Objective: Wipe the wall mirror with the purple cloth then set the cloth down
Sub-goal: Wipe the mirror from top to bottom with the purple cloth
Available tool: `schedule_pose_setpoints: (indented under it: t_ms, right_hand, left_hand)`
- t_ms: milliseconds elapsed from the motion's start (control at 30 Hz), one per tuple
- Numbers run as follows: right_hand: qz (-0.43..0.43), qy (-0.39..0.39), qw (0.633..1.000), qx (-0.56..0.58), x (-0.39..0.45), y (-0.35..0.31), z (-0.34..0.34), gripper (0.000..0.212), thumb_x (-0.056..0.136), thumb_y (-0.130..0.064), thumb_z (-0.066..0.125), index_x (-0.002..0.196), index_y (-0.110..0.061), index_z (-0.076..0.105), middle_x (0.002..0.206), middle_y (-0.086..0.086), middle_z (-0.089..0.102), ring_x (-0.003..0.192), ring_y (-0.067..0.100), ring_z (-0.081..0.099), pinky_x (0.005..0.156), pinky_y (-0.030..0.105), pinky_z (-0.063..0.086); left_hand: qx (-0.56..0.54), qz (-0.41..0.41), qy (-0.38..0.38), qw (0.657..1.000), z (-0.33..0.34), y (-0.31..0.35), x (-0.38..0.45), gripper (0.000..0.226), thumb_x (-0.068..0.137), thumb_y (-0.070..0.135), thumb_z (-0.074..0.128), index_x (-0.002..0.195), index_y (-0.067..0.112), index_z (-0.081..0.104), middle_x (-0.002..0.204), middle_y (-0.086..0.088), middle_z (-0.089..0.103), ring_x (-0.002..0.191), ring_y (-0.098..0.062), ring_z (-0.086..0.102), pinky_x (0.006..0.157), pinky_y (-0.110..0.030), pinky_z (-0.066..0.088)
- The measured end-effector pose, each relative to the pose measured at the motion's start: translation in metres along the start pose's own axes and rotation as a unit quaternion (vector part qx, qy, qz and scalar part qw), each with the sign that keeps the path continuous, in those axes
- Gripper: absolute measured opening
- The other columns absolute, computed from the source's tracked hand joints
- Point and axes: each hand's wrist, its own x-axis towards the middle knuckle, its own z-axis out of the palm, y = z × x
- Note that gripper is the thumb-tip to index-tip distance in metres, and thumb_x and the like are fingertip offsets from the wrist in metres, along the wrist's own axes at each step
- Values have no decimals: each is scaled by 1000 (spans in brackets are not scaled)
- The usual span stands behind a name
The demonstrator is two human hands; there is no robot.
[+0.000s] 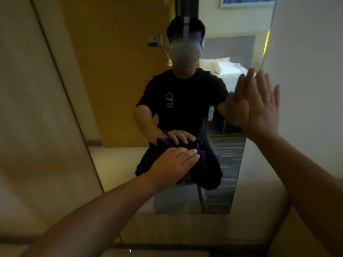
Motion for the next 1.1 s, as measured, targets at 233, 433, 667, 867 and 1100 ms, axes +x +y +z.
schedule_pose_setpoints:
  t_ms: [233, 433, 667, 867, 1100]
  right_hand:
    - [-245, -69, 967, -5, -78, -123, 75, 55, 99, -33, 49, 147, -5, 45, 159, 18, 32, 151, 34, 18, 122, 60, 9]
    - [-250, -81, 963, -58, -75, -144, 113, 57, 102, -40, 41, 148, -5, 43, 161, 17, 28, 151, 35, 18, 118, 66, 14]
    - [-248, 7, 964, -93, -80, -142, 134, 57, 102, -29, 46, 153, -7, 32, 162, 14, 26, 150, 33, 23, 121, 61, 11]
    - [-242, 20, 966, -95, -80, -142, 138, 57, 99, -27, 49, 151, -7, 36, 160, 14, 30, 150, 32, 23, 121, 60, 12]
    - [-241, 54, 965, -88, -80, -141, 144, 58, 93, -25, 57, 147, -7, 46, 156, 13, 37, 148, 31, 28, 119, 60, 17]
  left_hand:
    - [24, -127, 18, 991, -45, -51, -97, 31, 99, 5, 56, 130, 1, 60, 132, -17, 60, 114, -33, 60, 89, -47, 51]
    - [57, -165, 34, 984, -76, -84, -135, 29, 104, 5, 45, 127, -2, 60, 130, -19, 61, 112, -34, 60, 89, -46, 52]
    - [85, -139, 101, 981, -95, -134, -130, 30, 97, -2, 56, 126, 2, 56, 127, -18, 63, 113, -31, 60, 99, -40, 48]
    - [118, -87, 160, 976, -88, -167, -103, 32, 96, 2, 62, 126, 9, 55, 130, -12, 63, 121, -32, 58, 95, -51, 49]
    - [161, -74, 96, 980, -13, -138, -156, 58, 91, 30, 63, 143, 12, 44, 150, -12, 44, 142, -34, 36, 116, -55, 27]
